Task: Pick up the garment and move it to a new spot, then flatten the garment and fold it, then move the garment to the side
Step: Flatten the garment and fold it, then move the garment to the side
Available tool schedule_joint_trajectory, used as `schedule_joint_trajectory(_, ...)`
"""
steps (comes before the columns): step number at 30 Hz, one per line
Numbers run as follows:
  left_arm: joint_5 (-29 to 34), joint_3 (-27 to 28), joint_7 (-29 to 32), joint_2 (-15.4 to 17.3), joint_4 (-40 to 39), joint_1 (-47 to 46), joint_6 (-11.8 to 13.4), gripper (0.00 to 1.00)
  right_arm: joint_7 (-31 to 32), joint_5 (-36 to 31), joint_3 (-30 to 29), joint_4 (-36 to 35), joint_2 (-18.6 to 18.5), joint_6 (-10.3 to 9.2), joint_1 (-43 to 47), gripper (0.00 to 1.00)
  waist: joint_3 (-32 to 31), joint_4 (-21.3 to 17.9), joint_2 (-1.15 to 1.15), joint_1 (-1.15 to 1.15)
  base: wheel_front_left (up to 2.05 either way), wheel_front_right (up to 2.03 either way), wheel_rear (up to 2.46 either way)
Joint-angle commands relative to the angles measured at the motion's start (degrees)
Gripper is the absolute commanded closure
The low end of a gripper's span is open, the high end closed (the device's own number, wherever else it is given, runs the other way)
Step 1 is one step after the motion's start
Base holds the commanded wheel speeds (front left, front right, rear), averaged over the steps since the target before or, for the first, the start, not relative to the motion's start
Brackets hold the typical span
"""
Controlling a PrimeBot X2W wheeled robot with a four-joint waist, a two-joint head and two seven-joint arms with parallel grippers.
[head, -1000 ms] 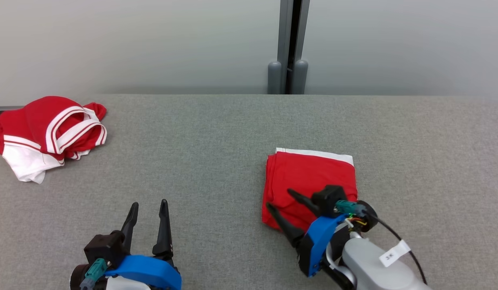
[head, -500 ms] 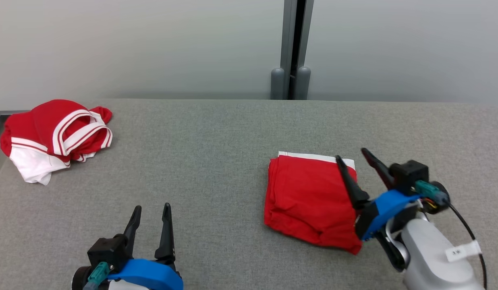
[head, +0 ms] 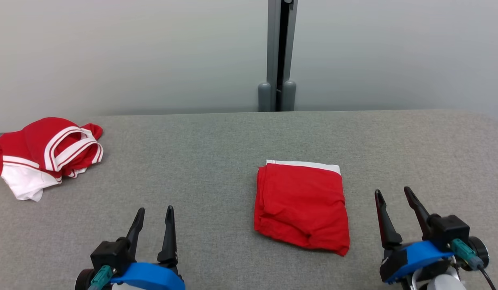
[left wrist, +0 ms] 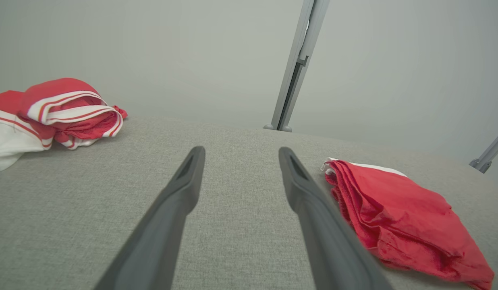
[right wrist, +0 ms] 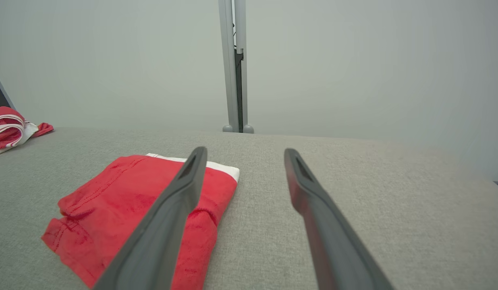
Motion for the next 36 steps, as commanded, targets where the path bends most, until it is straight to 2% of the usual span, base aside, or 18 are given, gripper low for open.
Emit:
schedule_joint_trajectory(1,0.51,1.06,-0.23,-0.50,0.37,1.16,-0.42,0.00,-0.17,-0.52,-0.88,-1.73,0.49,0.01,2.55,0.00,-0.29,-0.56,0.00,0.00,0.00,0.00,0.00)
schedule_joint_trajectory(7,1.65,3.90,-0.21,-1.28,1.30,3.35,-0.92,0.00,-0.18,3.98,-0.45,-4.35,0.62,0.01,6.70,0.00,-0.51,-1.23,0.00,0.00,0.00,0.00,0.00)
schedule_joint_trajectory(29,5.60,8.03,-0.21,-3.64,3.51,3.77,-3.39,0.00,-0.19,3.11,0.39,-2.37,0.60,0.01,6.43,0.00,0.10,-0.62,0.00,0.00,0.00,0.00,0.00)
schedule_joint_trajectory(36,7.03,8.32,-0.21,-4.03,3.78,3.17,-3.87,0.00,1.10,1.46,0.65,-0.23,0.61,0.01,3.21,0.00,0.80,0.00,0.00,0.00,0.00,0.00,0.00)
